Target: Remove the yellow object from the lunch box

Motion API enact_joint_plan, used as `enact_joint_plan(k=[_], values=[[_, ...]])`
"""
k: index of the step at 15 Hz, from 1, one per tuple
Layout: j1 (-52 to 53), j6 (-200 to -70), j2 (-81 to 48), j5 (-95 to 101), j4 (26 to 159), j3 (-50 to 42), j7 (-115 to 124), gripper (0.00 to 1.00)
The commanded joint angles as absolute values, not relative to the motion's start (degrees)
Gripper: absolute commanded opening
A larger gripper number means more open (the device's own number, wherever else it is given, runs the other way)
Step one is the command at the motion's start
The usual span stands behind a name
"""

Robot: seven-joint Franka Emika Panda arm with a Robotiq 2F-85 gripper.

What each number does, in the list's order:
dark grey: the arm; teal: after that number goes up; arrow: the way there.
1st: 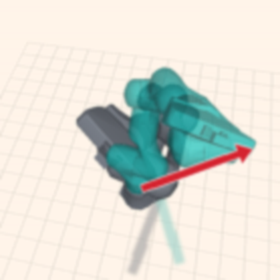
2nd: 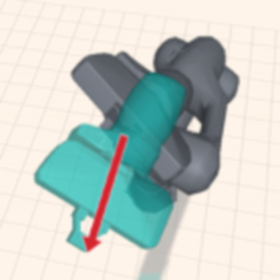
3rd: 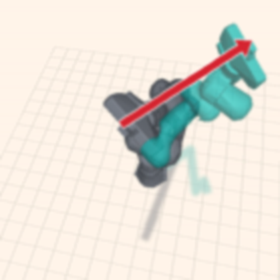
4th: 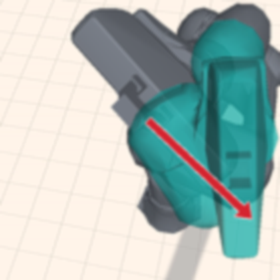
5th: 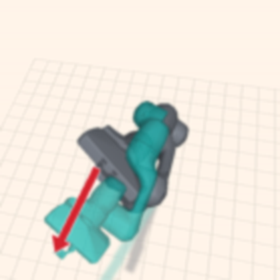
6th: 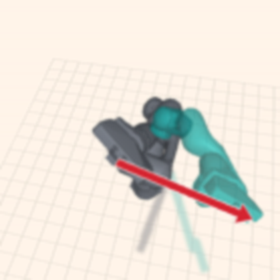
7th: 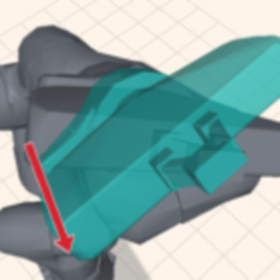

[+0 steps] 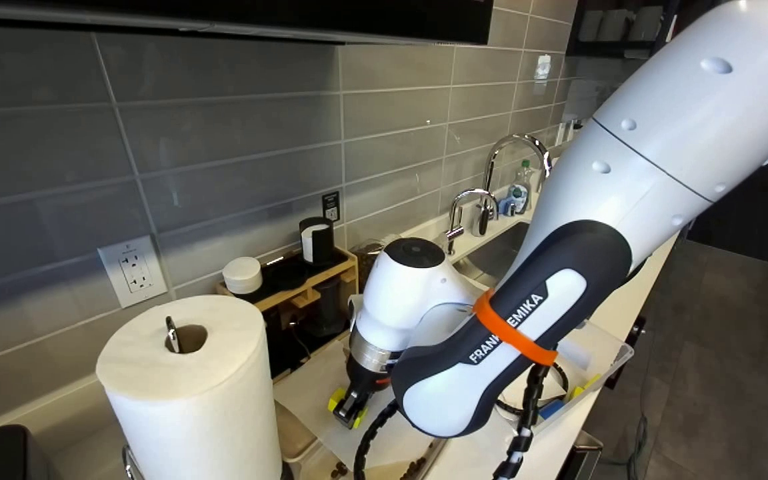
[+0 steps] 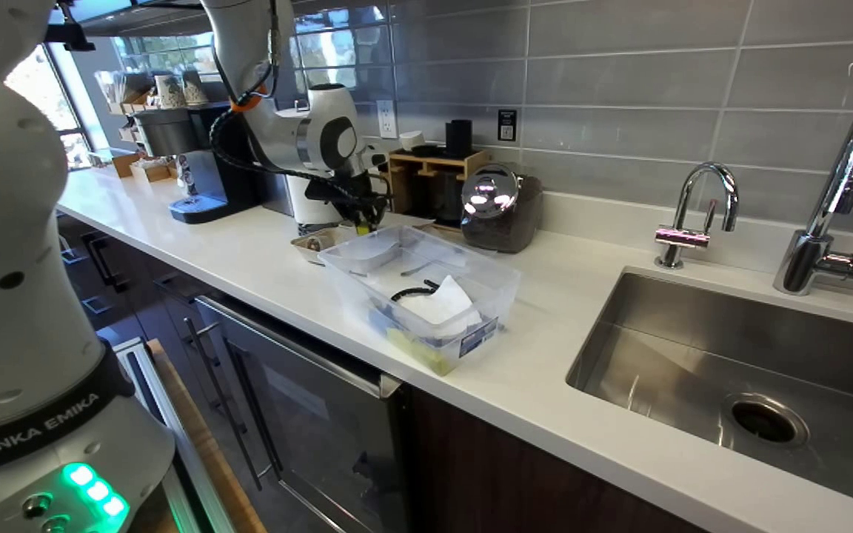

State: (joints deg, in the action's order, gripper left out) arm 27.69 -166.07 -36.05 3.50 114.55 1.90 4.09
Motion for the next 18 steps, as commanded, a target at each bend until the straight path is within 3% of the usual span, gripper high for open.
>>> enact_joint_plan(k=[1, 6, 8, 10, 12, 15, 16, 17, 18], values=[[29.2, -160.7, -36.1, 6.1, 111.8, 0.8, 8.1, 0.12], [29.0, -156.5, -36.3, 8.3, 109.5, 1.2, 9.7, 0.15], [29.1, -155.4, -36.2, 8.7, 109.1, 1.3, 10.6, 0.09], [29.2, -154.1, -36.2, 9.2, 108.7, 1.2, 11.5, 0.15], [29.3, -152.9, -36.2, 9.7, 108.2, 1.2, 12.5, 0.09], [29.3, -151.4, -36.2, 10.0, 107.7, 1.5, 13.6, 0.11], [29.3, -151.1, -36.2, 10.1, 107.6, 1.4, 14.1, 0.31], [29.3, -150.9, -36.2, 10.1, 107.5, 1.5, 14.4, 0.59], [29.3, -150.7, -36.2, 10.2, 107.4, 1.6, 14.7, 0.60]])
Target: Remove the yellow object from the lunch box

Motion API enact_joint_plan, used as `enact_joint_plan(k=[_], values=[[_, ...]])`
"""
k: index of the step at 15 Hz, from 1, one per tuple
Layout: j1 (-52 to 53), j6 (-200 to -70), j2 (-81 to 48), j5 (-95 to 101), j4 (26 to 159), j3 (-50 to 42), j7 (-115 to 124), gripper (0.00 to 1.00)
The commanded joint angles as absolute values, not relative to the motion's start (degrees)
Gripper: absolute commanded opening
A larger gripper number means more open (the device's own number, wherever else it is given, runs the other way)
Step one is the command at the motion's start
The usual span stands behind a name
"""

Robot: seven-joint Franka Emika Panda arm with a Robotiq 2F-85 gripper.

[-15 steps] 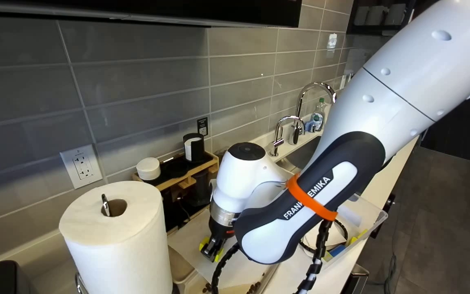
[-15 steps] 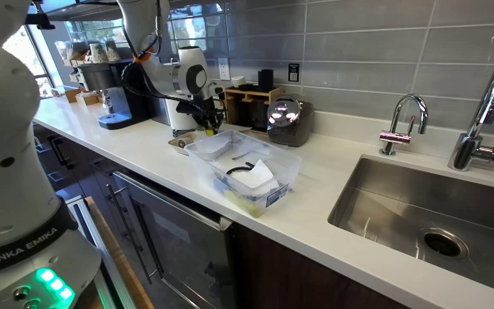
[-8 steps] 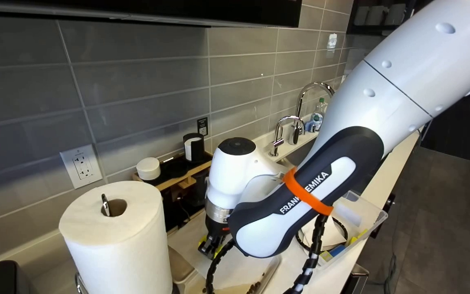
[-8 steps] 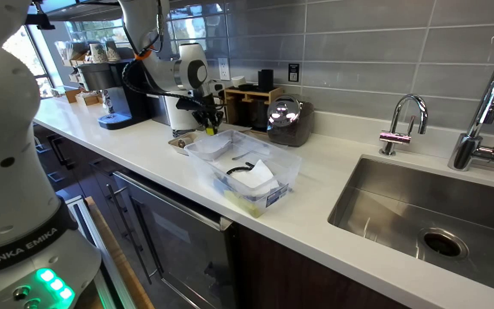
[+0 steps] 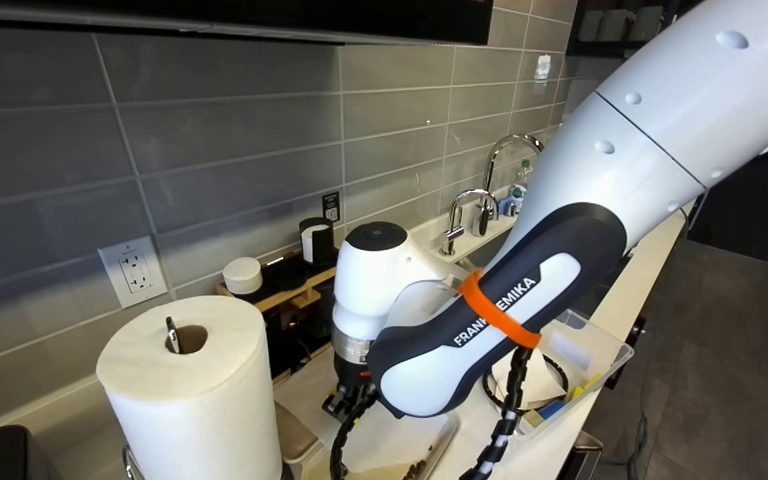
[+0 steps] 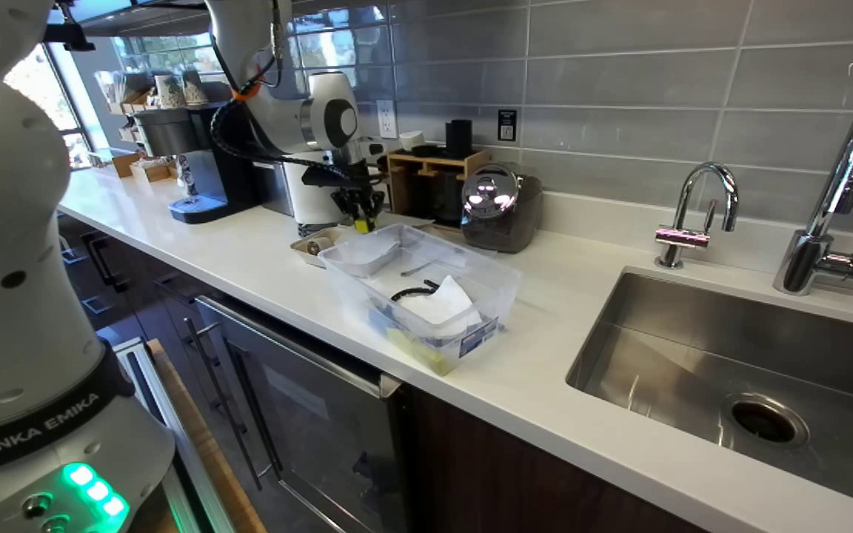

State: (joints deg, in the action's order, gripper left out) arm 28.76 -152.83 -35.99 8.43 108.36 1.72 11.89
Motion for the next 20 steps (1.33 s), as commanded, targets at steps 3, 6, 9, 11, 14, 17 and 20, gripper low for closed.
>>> enact_joint_plan(k=[3, 6, 9, 11, 14, 17, 20], values=[[29.0, -150.1, -36.1, 9.5, 107.3, 2.1, 15.2, 0.80], [29.4, -150.5, -36.0, 9.6, 107.4, 1.7, 16.9, 1.00], [30.3, -153.8, -35.7, 8.0, 108.7, 0.8, 23.8, 1.00], [29.6, -155.8, -36.0, 4.9, 109.2, 2.2, 27.9, 1.00], [24.5, -159.4, -26.3, 1.8, 117.3, 3.2, 25.3, 1.00], [20.8, -162.6, -20.7, 0.3, 120.8, 3.2, 22.5, 1.00], [14.3, -159.6, -14.3, -5.4, 123.9, 8.2, 14.9, 1.00]])
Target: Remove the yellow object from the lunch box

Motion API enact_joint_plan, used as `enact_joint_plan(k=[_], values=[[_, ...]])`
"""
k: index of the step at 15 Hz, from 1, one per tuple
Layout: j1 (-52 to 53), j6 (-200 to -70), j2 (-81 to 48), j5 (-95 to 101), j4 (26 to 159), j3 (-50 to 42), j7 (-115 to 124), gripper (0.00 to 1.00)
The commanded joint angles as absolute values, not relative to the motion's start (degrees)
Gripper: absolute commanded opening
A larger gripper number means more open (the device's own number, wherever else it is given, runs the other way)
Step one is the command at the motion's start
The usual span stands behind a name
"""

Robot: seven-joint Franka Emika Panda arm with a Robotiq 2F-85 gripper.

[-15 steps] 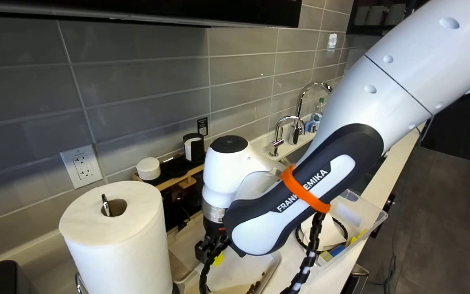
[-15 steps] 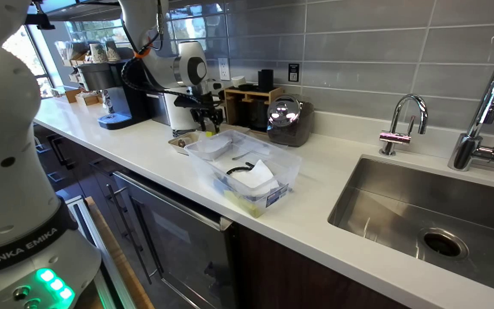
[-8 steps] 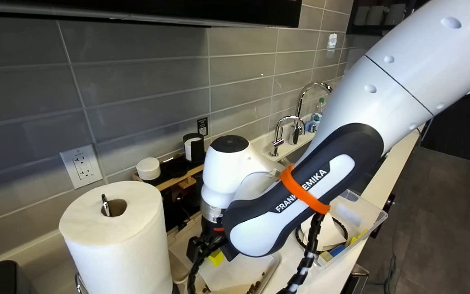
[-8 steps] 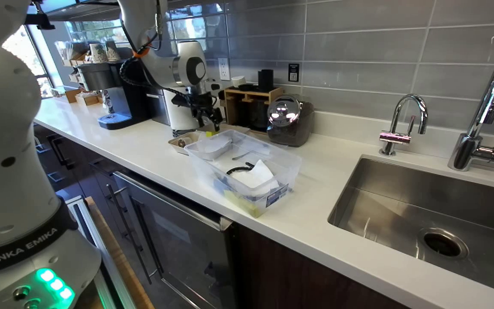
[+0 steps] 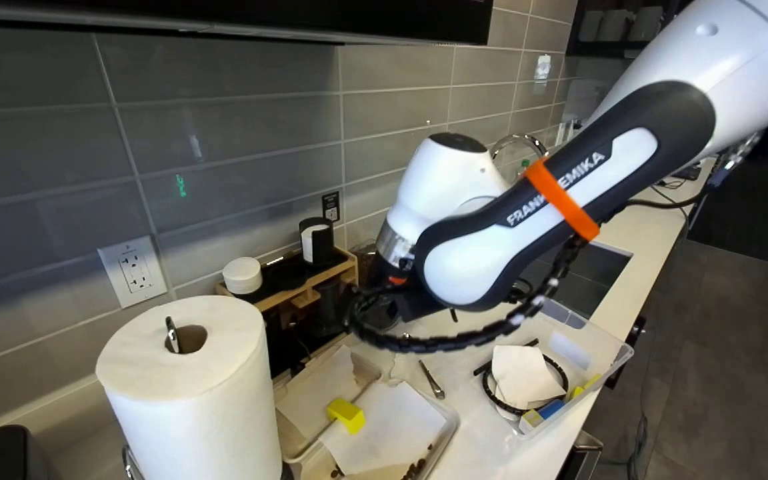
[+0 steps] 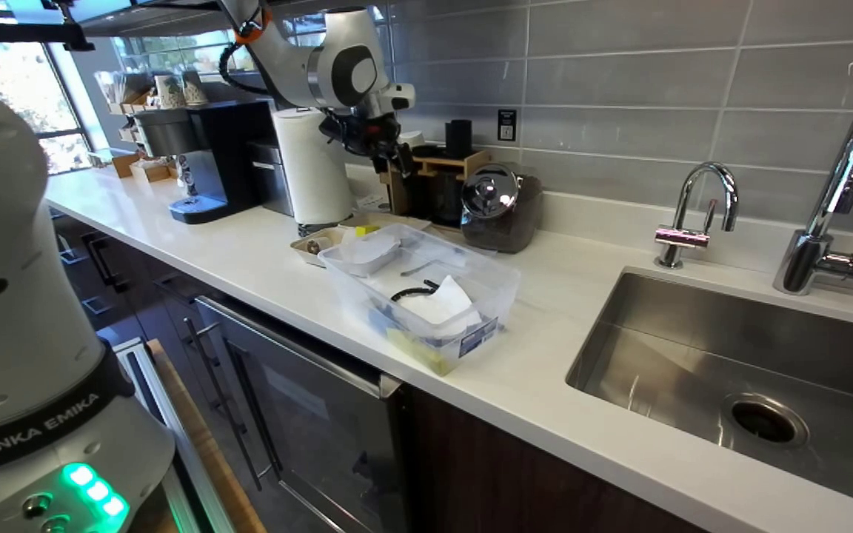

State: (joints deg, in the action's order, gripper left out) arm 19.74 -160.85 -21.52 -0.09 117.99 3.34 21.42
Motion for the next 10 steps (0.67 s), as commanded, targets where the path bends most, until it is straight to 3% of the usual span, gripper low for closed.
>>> enact_joint_plan(k=[1, 5, 10], values=[[12.1, -158.0, -12.3, -8.7, 125.0, 10.5, 11.5, 1.00], [8.1, -149.3, -3.4, -18.7, 130.7, 14.4, -0.3, 1.00], [8.3, -138.0, 8.3, -8.2, 134.3, 10.1, 1.3, 1.00]])
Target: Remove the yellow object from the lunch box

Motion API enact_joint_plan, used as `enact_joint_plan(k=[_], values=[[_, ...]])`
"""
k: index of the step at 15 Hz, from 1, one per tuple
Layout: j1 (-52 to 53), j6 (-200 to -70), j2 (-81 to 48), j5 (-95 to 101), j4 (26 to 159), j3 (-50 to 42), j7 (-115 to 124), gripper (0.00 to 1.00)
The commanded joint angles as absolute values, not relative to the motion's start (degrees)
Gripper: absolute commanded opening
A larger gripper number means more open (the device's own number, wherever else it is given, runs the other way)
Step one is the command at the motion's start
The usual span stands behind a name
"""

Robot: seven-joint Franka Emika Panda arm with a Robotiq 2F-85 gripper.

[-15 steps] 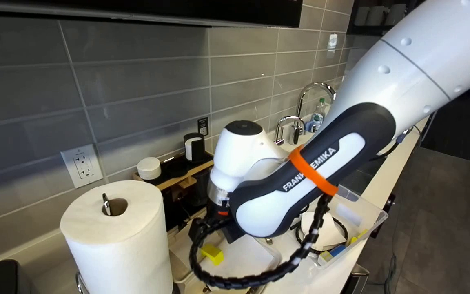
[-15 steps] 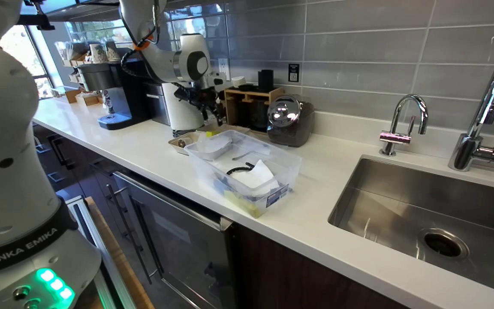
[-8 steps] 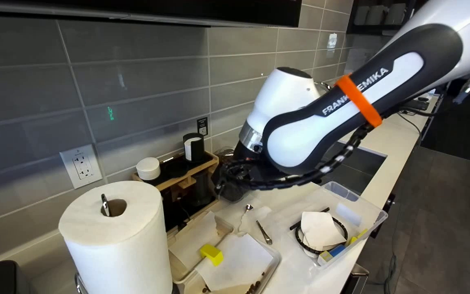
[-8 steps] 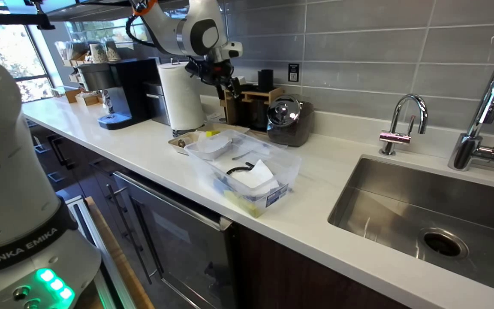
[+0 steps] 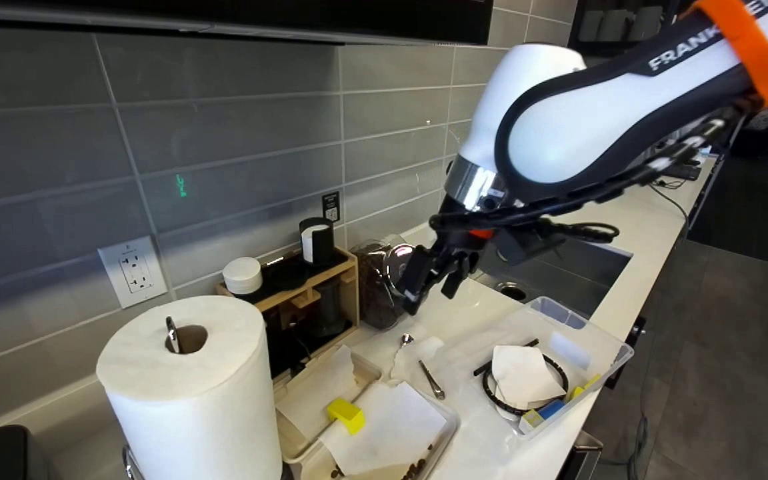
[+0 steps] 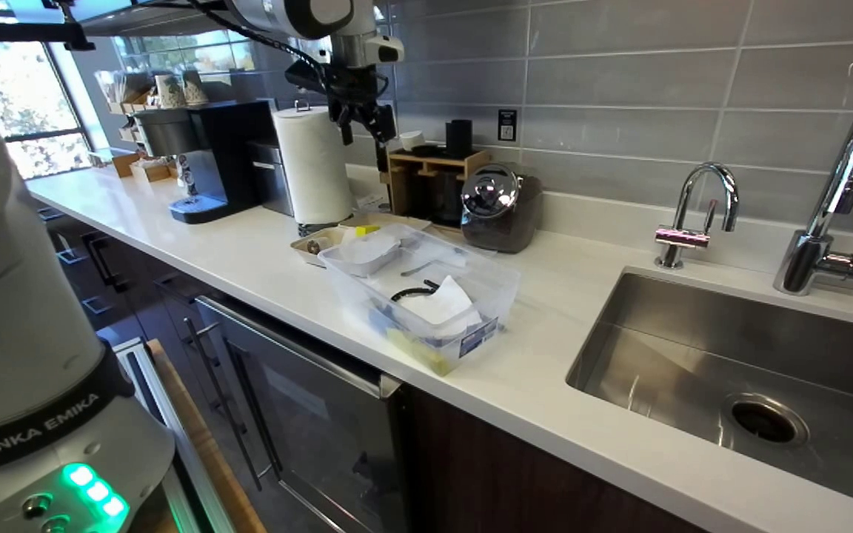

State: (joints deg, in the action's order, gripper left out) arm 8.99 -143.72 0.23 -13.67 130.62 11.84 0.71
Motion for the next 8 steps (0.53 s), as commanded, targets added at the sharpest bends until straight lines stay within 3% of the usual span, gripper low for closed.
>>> enact_joint_plan(k=[1, 8], values=[[8.1, -135.6, 10.5, -6.9, 134.2, 9.5, 0.6, 1.00], [8.7, -136.2, 8.1, -8.0, 131.8, 9.0, 0.9, 1.00]])
